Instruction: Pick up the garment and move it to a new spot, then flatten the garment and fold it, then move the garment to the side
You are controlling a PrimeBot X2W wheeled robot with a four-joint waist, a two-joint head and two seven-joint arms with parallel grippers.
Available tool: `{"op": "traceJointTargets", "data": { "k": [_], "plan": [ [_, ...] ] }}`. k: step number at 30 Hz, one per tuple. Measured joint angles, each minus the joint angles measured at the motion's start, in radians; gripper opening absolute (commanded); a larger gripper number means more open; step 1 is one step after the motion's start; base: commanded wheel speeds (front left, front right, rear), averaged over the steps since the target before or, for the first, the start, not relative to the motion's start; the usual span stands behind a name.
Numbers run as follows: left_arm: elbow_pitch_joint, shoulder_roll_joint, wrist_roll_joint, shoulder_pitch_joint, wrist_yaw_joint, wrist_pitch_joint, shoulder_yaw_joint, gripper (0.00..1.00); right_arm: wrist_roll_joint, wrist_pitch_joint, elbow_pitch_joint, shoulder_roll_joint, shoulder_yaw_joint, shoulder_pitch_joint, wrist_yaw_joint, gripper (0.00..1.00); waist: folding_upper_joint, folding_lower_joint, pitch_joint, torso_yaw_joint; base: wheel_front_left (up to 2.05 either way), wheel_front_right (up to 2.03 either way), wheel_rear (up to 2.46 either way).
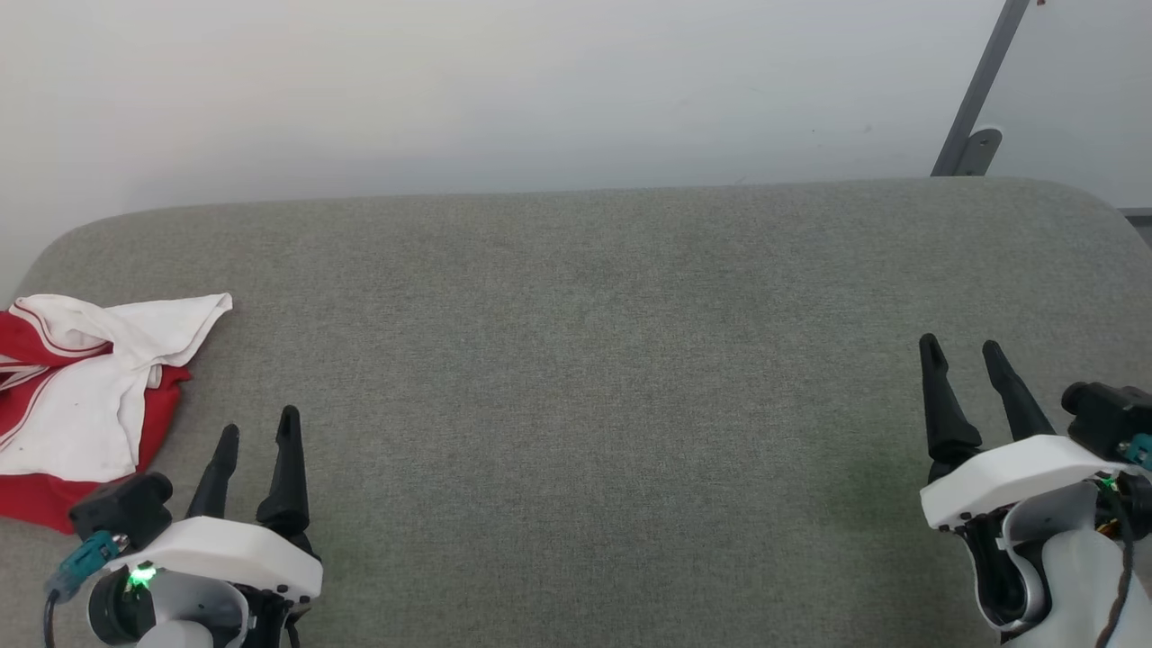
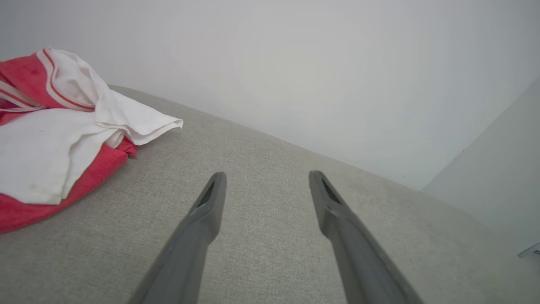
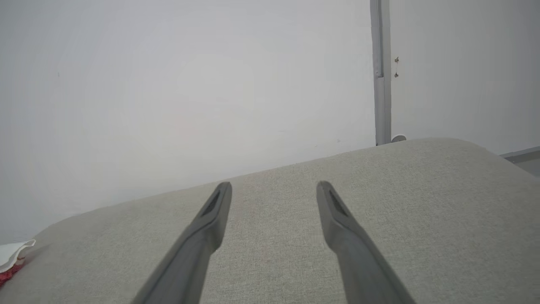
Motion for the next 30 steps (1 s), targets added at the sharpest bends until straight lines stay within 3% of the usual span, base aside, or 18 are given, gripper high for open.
{"op": "traceJointTargets", "data": {
  "k": [17, 30],
  "plan": [
    [0.016, 0.014, 0.157, 0.0, -0.009, -0.043, 0.002, 1.0, -0.248, -0.041, 0.0, 0.03, -0.023, -0.012, 0.0, 1.0, 0.0, 0.0, 0.003, -0.01, 0.0, 0.0, 0.0],
    [0.053, 0.01, 0.257, 0.0, -0.03, -0.072, 0.021, 1.0, -0.315, -0.072, 0.002, 0.055, -0.05, -0.012, 0.0, 1.0, 0.0, 0.0, 0.004, -0.017, 0.0, 0.0, 0.0]
  ]
}}
